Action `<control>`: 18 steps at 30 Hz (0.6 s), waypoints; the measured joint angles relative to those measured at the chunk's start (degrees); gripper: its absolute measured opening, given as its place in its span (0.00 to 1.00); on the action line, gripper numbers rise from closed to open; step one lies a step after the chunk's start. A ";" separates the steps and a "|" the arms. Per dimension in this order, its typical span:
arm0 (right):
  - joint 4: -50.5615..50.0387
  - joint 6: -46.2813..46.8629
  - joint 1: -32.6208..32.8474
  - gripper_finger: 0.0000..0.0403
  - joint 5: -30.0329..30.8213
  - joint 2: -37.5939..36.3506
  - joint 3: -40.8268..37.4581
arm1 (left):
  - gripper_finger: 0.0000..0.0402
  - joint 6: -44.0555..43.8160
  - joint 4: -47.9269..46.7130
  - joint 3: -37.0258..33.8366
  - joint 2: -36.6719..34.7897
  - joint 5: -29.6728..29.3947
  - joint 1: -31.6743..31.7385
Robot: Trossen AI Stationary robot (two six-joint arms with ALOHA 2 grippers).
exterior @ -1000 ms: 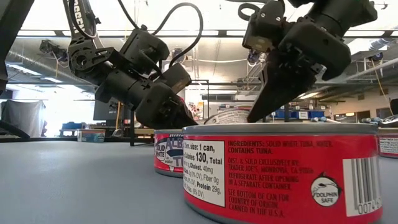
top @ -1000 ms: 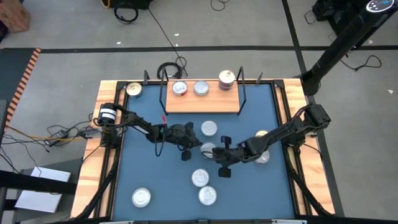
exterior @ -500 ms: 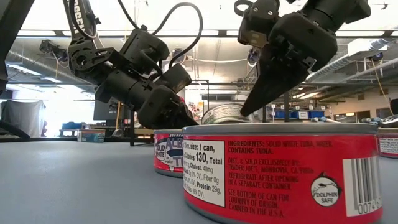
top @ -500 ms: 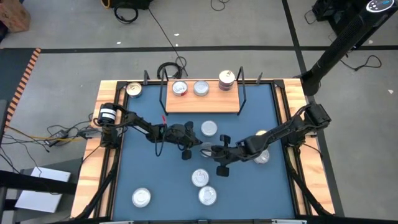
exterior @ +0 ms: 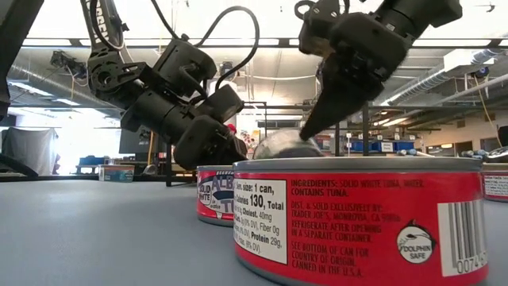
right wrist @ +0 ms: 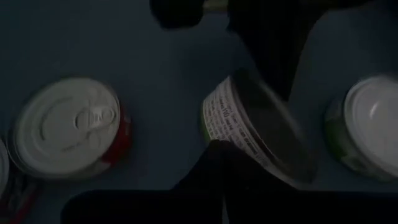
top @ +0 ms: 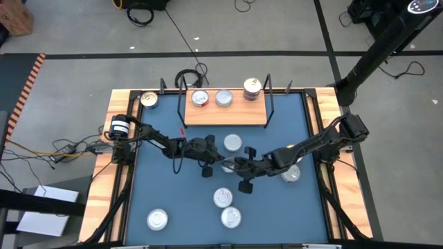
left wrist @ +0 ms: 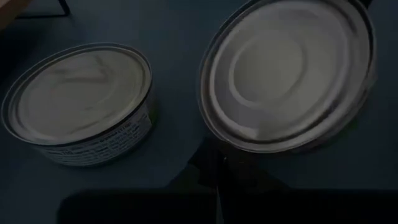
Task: Stack canned seafood by type on shelf
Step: Stack the green tuna can on top of the green tuna can on the shelf
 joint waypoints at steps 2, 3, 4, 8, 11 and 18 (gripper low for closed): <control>0.11 -0.04 -0.25 0.01 0.48 -0.06 0.75 | 0.00 0.07 -0.27 0.00 0.00 0.40 -0.02; 0.22 -0.07 -0.42 0.01 0.68 -0.08 0.93 | 0.00 0.09 -0.17 0.00 0.00 0.60 -0.04; 0.24 -0.16 -0.68 0.01 0.93 -0.11 1.06 | 0.00 0.10 0.19 0.01 -0.01 0.95 -0.06; 0.31 -0.50 -1.62 0.01 1.09 -0.17 1.17 | 0.00 0.19 0.24 0.22 -0.11 1.88 -0.20; 0.29 -0.76 -1.95 0.01 0.47 -0.17 1.17 | 0.00 1.13 0.05 0.21 -0.11 2.14 -0.20; -0.30 -1.70 -2.13 0.04 -0.81 -0.09 1.09 | 0.00 3.98 -2.62 0.17 -3.56 1.71 -0.22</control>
